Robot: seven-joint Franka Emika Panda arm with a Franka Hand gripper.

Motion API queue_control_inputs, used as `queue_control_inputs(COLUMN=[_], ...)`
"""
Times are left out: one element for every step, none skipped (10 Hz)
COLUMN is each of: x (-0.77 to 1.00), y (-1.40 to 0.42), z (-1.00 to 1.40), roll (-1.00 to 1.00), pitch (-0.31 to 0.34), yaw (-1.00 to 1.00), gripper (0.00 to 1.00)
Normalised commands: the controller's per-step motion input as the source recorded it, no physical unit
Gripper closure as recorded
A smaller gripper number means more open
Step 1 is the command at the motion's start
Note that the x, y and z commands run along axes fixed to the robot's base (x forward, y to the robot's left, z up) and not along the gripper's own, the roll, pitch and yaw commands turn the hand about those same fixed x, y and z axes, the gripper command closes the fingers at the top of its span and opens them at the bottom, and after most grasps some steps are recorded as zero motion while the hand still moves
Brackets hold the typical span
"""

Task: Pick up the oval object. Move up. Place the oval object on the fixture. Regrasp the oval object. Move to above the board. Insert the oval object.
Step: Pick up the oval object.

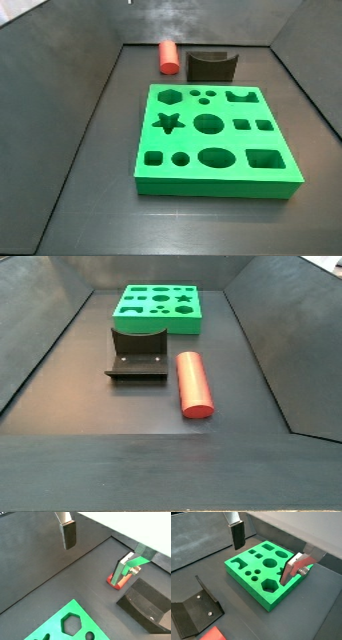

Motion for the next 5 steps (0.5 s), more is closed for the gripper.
queue_control_inputs(x=[0.0, 0.15, 0.24, 0.26, 0.36], y=[0.01, 0.21, 0.29, 0.25, 0.18], z=[0.0, -0.17, -0.23, -0.35, -0.38], roll=[0.01, 0.14, 0.14, 0.12, 0.11], pitch=[0.0, 0.0, 0.0, -0.019, -0.016], yaw=[0.0, 0.03, 0.09, 0.11, 0.12], gripper=[0.0, 0.0, 0.0, 0.0, 0.0])
